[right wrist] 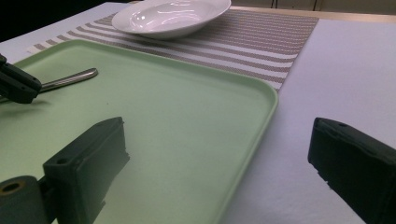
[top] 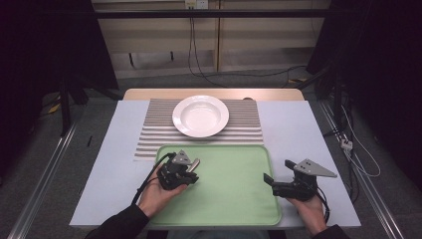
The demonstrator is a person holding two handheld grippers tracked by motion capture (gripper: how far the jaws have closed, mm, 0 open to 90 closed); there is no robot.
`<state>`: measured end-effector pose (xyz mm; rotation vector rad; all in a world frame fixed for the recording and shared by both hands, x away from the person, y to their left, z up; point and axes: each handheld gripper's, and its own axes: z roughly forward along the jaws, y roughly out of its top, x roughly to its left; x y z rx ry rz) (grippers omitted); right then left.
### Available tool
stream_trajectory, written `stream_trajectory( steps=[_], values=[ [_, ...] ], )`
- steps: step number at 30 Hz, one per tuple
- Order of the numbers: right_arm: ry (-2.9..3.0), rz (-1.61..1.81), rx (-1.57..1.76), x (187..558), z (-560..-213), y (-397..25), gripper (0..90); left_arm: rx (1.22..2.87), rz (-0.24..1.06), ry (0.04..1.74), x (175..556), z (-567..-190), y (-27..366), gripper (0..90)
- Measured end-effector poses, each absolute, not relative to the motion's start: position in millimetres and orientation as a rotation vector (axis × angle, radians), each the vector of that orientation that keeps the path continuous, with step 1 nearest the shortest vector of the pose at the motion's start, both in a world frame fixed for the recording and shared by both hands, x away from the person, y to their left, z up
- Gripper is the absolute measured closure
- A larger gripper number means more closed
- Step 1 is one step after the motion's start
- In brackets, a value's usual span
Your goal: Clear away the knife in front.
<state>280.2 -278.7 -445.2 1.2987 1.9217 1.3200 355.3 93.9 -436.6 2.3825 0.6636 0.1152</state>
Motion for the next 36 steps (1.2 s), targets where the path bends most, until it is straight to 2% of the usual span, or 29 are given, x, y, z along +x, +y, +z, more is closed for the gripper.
stream_trajectory(
  steps=[2,11,15,36],
  values=[
    [1.922,1.32,1.298,280,-445,-279,4.4,2.383,0.122,0.677,355,-439,92,90.0],
    [1.924,1.318,1.297,280,-445,-278,4.4,2.418,0.181,0.704,359,-438,97,90.0],
    [1.924,1.318,1.298,280,-445,-278,4.4,2.402,0.155,0.716,362,-439,100,90.0],
    [1.923,1.32,1.298,280,-445,-278,4.5,2.415,0.215,0.772,367,-437,113,90.0]
  ],
)
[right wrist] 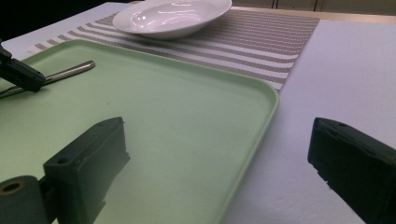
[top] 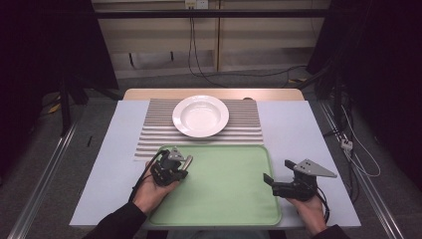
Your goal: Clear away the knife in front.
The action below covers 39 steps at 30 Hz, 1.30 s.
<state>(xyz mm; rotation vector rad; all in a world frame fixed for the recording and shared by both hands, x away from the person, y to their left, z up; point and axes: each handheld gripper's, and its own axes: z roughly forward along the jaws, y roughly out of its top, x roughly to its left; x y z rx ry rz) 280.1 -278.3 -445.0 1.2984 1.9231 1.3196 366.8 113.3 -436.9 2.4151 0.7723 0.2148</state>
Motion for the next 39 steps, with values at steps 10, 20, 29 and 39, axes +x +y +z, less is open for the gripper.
stream_trajectory(
  steps=[10,20,29,39],
  values=[
    [1.923,1.321,1.297,280,-445,-278,4.5,2.424,0.24,0.814,369,-436,120,90.0],
    [1.923,1.327,1.298,281,-445,-278,4.5,2.415,0.238,0.859,371,-436,128,90.0],
    [1.923,1.328,1.298,281,-445,-278,4.5,2.404,0.244,0.905,373,-435,136,90.0],
    [1.921,1.326,1.3,281,-445,-278,4.5,2.387,0.255,0.946,372,-435,145,90.0]
  ],
)
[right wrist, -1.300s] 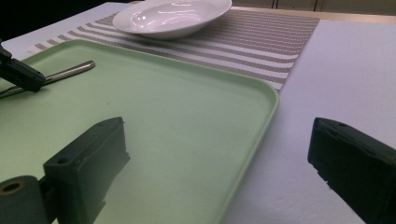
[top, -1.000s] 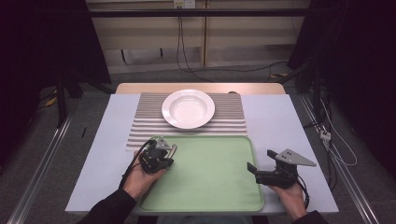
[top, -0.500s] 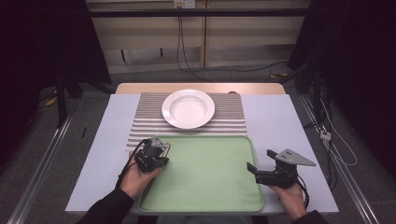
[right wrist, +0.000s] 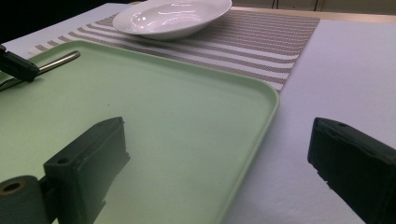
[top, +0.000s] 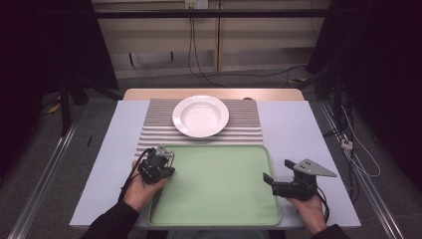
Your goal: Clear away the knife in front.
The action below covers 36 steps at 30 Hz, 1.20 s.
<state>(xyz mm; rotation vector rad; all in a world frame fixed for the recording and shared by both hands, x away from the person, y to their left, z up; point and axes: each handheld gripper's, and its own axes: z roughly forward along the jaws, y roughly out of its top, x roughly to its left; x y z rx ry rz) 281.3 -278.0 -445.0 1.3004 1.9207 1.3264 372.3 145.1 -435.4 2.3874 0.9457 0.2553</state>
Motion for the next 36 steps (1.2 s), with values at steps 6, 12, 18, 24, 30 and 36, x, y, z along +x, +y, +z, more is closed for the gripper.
stream_trajectory(
  steps=[6,12,18,24,30,36],
  values=[
    [1.923,1.325,1.3,281,-445,-278,4.5,2.382,0.262,0.959,372,-435,151,90.0],
    [1.926,1.325,1.299,282,-445,-278,4.5,2.378,0.257,0.97,373,-435,157,90.0],
    [1.928,1.324,1.296,282,-445,-278,4.6,2.366,0.255,0.993,373,-436,163,90.0],
    [1.928,1.324,1.295,282,-445,-277,4.6,2.358,0.256,1.001,372,-436,164,90.0],
    [1.926,1.328,1.297,283,-445,-277,4.5,2.342,0.224,0.981,373,-436,166,90.0],
    [1.926,1.329,1.297,283,-445,-277,4.5,2.262,0.206,0.936,371,-430,167,78.4]
  ],
)
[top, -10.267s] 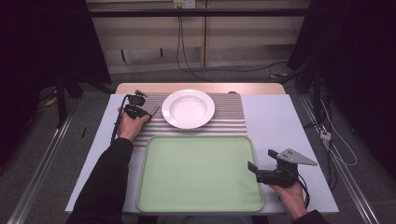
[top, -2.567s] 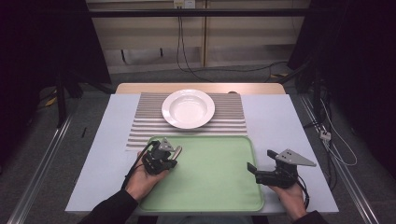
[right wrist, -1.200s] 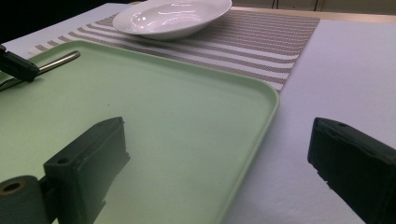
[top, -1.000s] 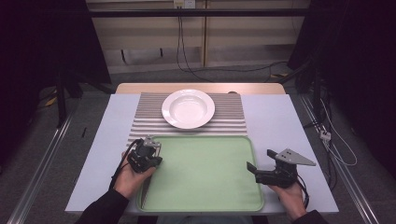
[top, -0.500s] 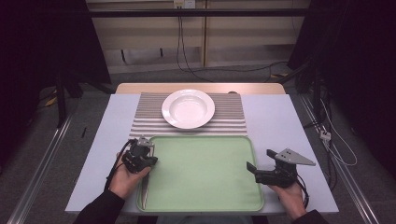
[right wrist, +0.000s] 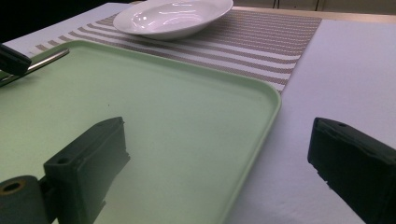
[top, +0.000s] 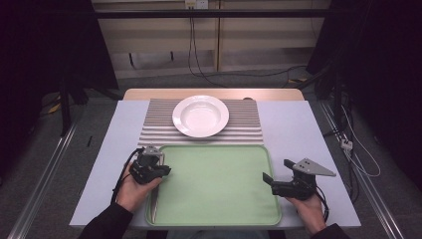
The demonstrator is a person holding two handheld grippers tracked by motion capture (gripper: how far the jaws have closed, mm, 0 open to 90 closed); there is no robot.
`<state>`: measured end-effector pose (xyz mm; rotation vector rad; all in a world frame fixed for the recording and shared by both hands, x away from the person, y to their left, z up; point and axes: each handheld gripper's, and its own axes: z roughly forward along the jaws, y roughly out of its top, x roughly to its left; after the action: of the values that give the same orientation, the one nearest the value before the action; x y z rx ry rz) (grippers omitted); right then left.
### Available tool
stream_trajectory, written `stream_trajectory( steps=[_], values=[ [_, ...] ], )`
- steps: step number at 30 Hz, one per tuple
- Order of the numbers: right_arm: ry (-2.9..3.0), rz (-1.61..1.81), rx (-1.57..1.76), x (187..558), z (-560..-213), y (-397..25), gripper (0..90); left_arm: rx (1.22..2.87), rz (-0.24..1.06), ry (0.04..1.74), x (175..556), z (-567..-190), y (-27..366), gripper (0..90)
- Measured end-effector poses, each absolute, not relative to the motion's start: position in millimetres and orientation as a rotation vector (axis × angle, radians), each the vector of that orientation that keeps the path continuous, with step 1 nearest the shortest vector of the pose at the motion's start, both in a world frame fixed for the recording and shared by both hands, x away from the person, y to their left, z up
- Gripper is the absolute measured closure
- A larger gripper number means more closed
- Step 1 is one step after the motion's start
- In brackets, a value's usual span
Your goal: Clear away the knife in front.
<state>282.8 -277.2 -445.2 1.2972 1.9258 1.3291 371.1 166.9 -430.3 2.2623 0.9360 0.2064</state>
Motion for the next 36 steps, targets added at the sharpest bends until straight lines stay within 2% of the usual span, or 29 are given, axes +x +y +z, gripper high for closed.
stream_trajectory(
  steps=[2,6,8,13,23,36],
  values=[
    [1.926,1.33,1.295,283,-445,-277,4.5,2.222,0.219,0.938,370,-429,167,69.1],
    [1.924,1.33,1.299,283,-445,-277,4.5,2.172,0.258,0.978,370,-427,166,38.7],
    [1.925,1.327,1.297,283,-445,-277,4.5,2.158,0.274,0.983,370,-425,167,28.1],
    [1.92,1.328,1.303,283,-445,-278,4.5,2.099,0.175,0.997,373,-420,173,8.3],
    [1.924,1.324,1.302,284,-446,-278,4.5,2.069,0.36,0.919,359,-397,176,7.2],
    [1.915,1.322,1.311,282,-445,-279,4.5,1.988,0.423,0.962,342,-403,203,7.1]
  ],
)
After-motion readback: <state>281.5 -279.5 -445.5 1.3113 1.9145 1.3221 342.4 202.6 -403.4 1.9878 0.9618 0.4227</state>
